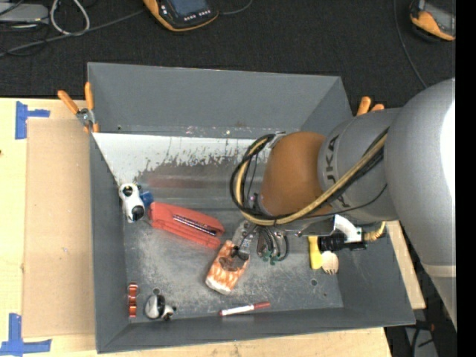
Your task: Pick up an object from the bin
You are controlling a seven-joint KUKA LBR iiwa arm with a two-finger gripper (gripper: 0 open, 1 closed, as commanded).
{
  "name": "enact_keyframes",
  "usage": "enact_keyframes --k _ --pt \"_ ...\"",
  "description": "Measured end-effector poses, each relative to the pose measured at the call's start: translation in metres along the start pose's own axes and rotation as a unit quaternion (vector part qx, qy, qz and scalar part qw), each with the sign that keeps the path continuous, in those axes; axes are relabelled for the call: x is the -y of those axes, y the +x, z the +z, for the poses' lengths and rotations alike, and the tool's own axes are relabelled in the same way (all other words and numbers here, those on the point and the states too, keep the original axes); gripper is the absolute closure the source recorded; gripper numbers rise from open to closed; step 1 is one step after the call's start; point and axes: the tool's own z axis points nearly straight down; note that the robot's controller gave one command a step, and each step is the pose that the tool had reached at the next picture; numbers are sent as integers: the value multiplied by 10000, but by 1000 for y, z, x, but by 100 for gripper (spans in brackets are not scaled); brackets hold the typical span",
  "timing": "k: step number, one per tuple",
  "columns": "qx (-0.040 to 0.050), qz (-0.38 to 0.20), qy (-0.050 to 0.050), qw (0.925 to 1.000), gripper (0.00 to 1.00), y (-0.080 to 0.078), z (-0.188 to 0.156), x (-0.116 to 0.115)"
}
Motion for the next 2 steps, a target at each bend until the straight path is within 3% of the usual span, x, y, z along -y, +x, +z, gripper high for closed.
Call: enact_keyframes --k 2 --pt "-15 -20 1 10000 100 11 -3 -5"
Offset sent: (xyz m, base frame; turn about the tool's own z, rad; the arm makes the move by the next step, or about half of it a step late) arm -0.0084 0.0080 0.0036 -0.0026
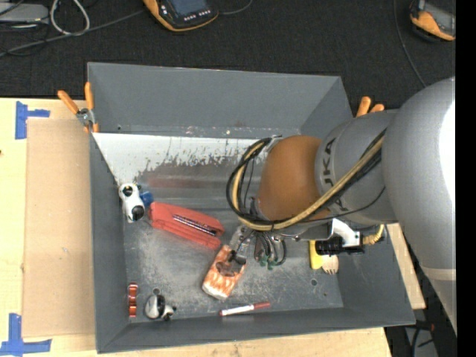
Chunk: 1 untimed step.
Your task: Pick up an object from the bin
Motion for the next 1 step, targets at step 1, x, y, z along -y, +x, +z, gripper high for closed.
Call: enact_keyframes --k 1 --pt "9 -46 -5 10000 100 -4 -16 0"
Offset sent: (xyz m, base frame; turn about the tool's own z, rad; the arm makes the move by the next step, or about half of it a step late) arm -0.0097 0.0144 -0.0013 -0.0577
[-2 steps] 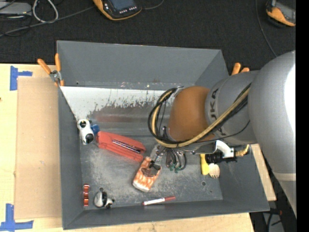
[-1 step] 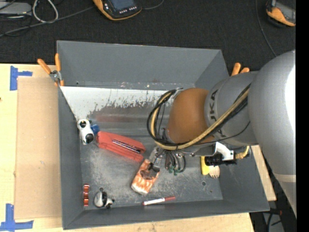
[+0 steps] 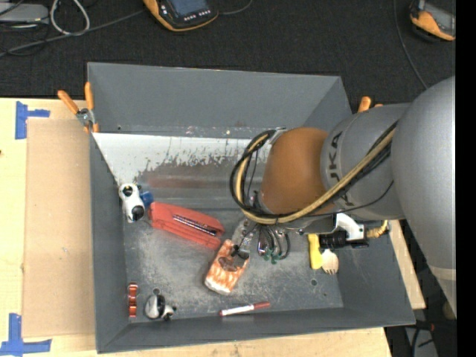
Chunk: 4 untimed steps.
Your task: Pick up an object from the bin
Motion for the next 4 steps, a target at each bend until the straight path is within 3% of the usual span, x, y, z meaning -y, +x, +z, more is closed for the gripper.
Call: enact_keyframes --k 1,2,4 --pt "-10 -159 7 9999 100 12 11 -7" --pt "9 -99 -11 10000 100 1 20 -5" --pt "18 -170 -10 9999 100 3 19 -5"
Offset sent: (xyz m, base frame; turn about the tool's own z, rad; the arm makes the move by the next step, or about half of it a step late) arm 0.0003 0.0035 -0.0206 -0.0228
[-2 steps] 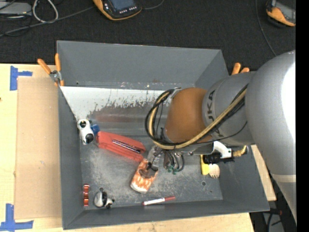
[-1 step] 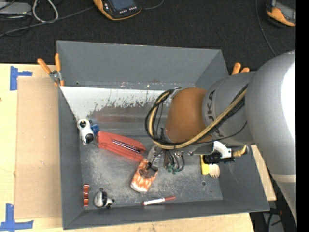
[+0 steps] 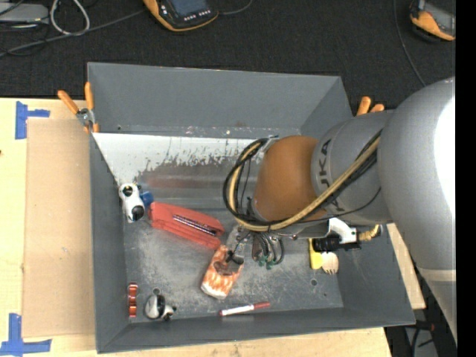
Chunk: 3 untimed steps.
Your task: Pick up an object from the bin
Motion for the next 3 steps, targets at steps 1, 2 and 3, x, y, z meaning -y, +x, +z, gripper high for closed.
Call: enact_keyframes --k 1,2,3 --pt "-8 46 -3 10000 100 2 -1 -4" --pt "10 -311 -2 9995 100 11 1 -5" --pt "-7 843 3 9964 100 6 -5 -19"
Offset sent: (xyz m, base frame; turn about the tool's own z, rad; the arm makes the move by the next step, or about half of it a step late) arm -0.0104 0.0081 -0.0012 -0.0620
